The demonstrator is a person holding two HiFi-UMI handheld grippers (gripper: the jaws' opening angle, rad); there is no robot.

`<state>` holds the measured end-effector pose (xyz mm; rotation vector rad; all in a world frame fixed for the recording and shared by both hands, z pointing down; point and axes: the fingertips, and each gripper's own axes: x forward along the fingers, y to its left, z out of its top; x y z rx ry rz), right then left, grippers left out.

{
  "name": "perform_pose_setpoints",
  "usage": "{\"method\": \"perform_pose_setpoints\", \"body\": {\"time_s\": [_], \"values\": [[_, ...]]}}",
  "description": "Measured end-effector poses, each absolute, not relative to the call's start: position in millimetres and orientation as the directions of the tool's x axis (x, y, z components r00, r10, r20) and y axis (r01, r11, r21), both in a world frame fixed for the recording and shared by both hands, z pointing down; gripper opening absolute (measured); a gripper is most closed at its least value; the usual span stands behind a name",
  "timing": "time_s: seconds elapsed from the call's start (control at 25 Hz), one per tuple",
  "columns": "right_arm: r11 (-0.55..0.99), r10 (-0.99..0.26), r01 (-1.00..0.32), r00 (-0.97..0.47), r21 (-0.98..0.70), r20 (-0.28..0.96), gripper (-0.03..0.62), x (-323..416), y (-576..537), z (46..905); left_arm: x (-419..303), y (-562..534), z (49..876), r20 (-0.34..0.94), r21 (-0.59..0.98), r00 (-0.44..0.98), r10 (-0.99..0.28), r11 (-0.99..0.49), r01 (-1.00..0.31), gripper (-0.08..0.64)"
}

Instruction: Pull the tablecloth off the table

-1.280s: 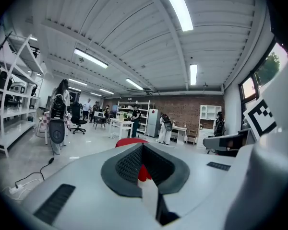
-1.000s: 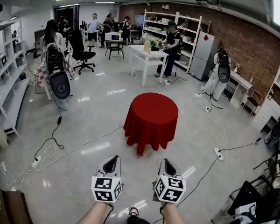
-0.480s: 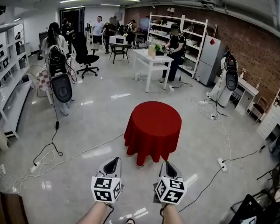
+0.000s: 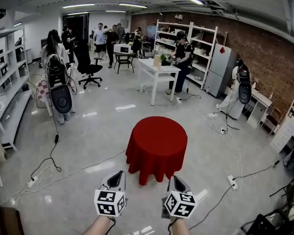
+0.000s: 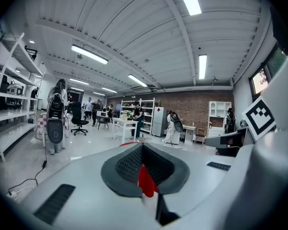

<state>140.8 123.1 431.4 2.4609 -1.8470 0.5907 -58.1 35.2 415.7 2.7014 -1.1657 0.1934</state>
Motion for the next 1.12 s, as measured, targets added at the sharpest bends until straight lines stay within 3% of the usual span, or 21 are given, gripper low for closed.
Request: {"method": "perform_pose_setpoints", "body": {"time_s": [0.4,1.12], "values": [[-0.262,-0.922,-0.937,0.173,-0.230,0.347,0.025,139.5,118.9,441.8,-53.8,32.3,422.0,0.229,0.125,0.656,-0.719,-0.647,-0.752,0.015],[-0.331,-0.913,-0.924,0.261,-0.194,0.314,0.025,196.7,58.4,430.5,3.4,-48.2,415.8,0.182,0.141,0.715,-0.675,-0.701,-0.699,0.015]]}}
